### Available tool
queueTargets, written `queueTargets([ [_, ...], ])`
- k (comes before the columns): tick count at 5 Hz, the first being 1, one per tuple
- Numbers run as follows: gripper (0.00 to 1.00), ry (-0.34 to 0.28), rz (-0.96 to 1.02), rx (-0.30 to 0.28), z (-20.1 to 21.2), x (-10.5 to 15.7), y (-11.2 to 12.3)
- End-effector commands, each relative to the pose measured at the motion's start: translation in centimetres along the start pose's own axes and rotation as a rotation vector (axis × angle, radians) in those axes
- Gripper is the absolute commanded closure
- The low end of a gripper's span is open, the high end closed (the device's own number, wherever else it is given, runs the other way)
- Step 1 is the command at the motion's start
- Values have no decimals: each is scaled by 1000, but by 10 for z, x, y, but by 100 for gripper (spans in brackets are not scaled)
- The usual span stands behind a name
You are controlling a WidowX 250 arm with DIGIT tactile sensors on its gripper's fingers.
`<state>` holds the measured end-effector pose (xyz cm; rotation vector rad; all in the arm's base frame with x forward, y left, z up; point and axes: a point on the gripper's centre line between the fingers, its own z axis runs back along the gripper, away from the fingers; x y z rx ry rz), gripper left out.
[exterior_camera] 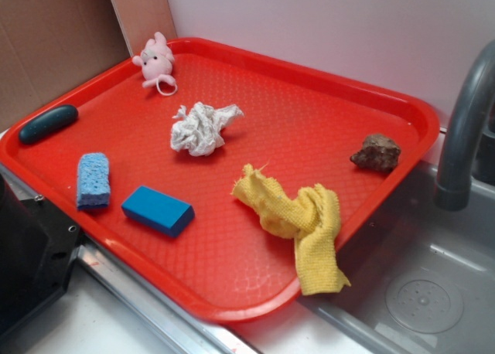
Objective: Grab the pink bunny.
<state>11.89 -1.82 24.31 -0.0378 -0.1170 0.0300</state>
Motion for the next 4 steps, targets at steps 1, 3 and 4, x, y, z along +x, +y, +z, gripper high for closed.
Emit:
queueTargets([
  [1, 0, 0, 0, 0, 0, 0, 0],
  [3, 0, -101, 477, 130, -74, 44, 85],
  [4, 0, -211, 628, 66, -108, 86, 112],
])
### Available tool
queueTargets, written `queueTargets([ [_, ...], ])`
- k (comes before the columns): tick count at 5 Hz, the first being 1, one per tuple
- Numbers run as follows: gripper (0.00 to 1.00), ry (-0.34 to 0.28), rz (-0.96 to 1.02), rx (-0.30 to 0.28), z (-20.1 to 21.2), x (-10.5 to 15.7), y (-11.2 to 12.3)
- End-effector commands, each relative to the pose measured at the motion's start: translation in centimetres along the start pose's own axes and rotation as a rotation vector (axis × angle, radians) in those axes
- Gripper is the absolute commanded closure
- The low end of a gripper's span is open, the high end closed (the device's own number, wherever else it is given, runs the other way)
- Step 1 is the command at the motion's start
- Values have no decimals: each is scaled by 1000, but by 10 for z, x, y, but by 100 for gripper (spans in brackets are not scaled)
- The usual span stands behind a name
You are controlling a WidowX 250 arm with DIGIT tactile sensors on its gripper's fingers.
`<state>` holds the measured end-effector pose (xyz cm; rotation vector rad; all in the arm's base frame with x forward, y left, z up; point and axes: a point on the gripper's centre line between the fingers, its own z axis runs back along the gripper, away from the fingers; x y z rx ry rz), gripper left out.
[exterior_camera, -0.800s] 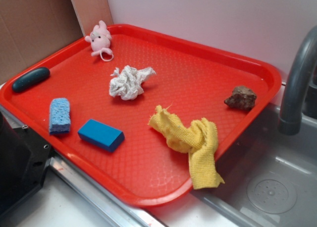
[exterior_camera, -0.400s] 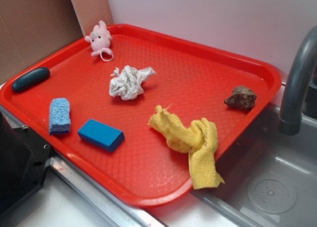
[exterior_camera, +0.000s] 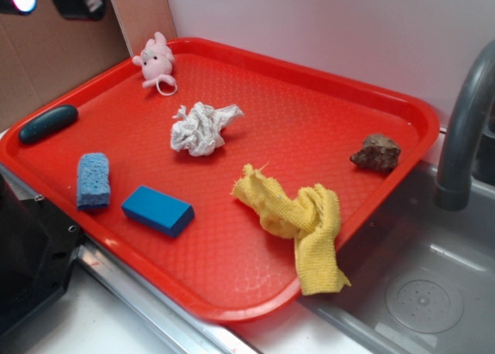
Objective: Grab the pink bunny.
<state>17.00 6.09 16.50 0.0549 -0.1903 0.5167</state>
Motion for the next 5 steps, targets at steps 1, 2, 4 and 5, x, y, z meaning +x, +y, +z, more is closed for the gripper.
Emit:
queueTargets([
  [1, 0, -99, 159, -71, -33, 48, 6],
  [2, 0, -99, 159, -71, -33, 48, 6],
  [4, 0, -124, 288, -97, -62, 67, 9],
  [5, 0, -161, 325, -46, -91, 97, 15],
])
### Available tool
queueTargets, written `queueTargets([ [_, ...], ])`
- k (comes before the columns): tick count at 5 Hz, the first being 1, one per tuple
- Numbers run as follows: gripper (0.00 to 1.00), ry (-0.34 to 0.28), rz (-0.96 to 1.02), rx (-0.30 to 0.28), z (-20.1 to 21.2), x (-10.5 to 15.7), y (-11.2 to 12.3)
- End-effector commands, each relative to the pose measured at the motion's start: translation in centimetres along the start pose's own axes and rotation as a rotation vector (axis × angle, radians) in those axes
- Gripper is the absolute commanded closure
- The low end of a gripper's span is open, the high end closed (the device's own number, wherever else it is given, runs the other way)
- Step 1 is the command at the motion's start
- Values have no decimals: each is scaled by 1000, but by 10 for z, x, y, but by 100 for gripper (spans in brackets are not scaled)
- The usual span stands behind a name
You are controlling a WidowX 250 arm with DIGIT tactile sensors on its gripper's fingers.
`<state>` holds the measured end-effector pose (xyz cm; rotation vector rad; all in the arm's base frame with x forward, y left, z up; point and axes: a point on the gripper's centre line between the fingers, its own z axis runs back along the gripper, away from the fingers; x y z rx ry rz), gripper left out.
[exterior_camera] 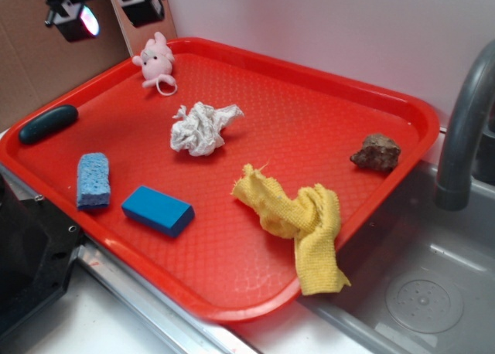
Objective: Grab the pink bunny.
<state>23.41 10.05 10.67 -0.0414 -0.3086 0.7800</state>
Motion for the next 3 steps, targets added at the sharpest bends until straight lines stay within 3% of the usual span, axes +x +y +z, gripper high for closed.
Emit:
queueTargets([
  [1, 0, -68, 59, 96, -59, 56, 13],
  [2, 0, -42, 80, 45, -87, 74, 10],
  [3, 100, -23, 105, 58, -93, 77, -1],
])
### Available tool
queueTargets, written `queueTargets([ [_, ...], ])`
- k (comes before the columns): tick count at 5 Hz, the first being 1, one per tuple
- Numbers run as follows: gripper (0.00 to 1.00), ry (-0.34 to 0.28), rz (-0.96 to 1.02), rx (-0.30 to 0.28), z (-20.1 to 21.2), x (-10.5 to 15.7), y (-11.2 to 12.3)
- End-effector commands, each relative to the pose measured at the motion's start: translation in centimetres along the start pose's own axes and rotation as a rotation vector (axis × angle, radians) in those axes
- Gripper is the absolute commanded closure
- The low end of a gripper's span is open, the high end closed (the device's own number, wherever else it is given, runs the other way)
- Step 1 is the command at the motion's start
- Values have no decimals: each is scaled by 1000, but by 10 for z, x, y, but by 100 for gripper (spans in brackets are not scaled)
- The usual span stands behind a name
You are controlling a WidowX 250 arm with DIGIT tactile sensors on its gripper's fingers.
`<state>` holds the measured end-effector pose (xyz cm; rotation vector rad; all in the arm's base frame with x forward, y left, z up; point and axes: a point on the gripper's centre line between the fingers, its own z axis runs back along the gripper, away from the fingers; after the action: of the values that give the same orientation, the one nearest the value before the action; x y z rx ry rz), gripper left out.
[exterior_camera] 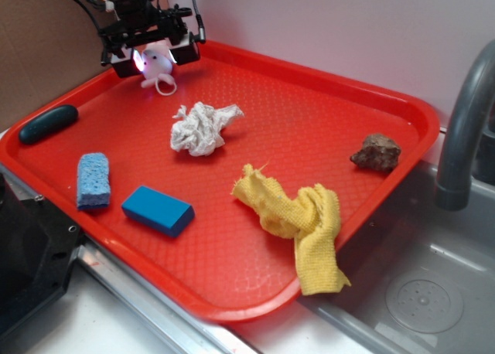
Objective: Grab the pink bunny.
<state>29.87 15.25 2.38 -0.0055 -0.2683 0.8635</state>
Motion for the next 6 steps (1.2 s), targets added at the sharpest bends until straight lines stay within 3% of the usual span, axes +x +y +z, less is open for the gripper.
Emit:
queueTargets([
  [1, 100, 29, -20, 70, 30, 3, -6],
  [2, 100, 66, -124, 117, 85, -17, -4],
  [3, 100, 39, -268, 91, 144, -49, -5],
  [4, 100, 96, -371, 27, 173, -66, -6],
  [5, 100, 64, -400, 49, 193, -83, -5],
  [6, 100, 135, -491, -39, 202, -90, -7],
])
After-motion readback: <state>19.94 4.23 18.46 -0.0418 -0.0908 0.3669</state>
